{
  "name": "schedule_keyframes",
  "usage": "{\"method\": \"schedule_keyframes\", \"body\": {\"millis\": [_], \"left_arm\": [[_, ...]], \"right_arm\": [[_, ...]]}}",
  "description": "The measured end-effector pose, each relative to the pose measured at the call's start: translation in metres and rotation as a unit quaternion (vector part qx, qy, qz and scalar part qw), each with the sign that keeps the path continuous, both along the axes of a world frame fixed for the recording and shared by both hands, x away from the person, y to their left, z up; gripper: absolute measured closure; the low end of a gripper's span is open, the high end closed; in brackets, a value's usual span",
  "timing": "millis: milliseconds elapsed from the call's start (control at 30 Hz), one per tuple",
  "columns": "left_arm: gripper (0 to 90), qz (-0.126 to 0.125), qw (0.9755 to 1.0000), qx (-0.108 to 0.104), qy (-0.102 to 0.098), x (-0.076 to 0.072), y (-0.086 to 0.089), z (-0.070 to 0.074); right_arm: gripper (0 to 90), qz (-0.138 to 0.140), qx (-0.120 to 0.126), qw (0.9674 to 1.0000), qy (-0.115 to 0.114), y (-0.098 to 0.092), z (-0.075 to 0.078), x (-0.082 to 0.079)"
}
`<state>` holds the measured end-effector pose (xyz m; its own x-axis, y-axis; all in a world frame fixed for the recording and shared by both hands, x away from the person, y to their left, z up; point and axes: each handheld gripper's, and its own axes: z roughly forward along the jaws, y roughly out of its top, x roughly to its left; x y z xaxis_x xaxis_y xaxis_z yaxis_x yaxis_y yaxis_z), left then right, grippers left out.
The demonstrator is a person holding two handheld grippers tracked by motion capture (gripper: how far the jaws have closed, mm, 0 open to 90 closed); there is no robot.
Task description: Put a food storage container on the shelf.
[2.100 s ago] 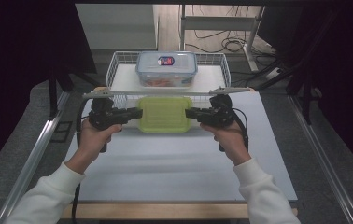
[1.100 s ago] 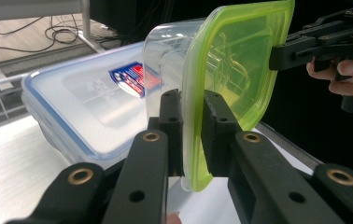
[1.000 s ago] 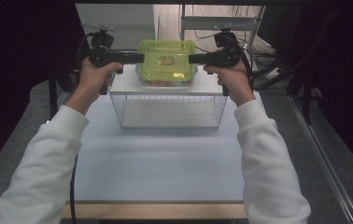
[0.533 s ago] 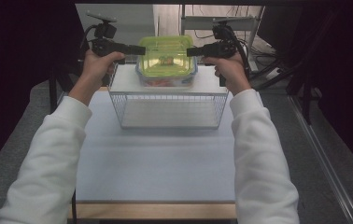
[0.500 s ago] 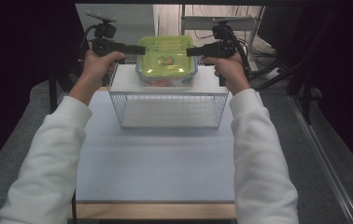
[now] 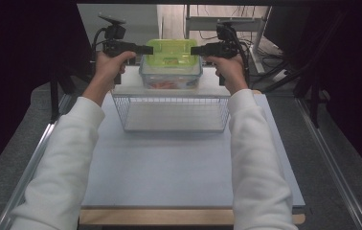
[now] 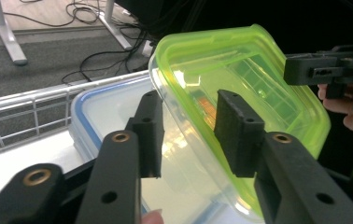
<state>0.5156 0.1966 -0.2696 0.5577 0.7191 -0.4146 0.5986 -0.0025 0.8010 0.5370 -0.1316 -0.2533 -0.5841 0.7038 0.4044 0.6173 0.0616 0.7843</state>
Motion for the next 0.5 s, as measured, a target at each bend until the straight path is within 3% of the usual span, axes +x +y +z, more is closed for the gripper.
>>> {"method": "schedule_keyframes", "body": {"millis": [67,133,267,400,500], "left_arm": [[53.5,0.009,1.0000,-0.003,0.003,0.003,0.000,-0.002],[39.5,0.015,0.9999,-0.007,0.002,0.004,0.002,-0.003],[29.2,0.014,0.9992,-0.036,-0.015,-0.002,0.010,0.003],[27.2,0.012,0.9989,-0.016,-0.043,-0.017,0.014,0.010],[28.4,0.020,0.9977,-0.023,-0.060,-0.035,0.020,0.009]], "right_arm": [[62.6,-0.009,0.001,1.0000,-0.001,0.001,-0.003,0.003],[54.9,-0.016,0.006,0.9999,-0.004,0.000,-0.005,0.004],[45.1,-0.028,0.017,0.9991,-0.027,-0.008,-0.002,0.000],[44.4,-0.034,0.032,0.9977,-0.048,-0.022,0.005,-0.012],[47.0,-0.034,0.036,0.9969,-0.061,-0.031,0.007,-0.026]]}}
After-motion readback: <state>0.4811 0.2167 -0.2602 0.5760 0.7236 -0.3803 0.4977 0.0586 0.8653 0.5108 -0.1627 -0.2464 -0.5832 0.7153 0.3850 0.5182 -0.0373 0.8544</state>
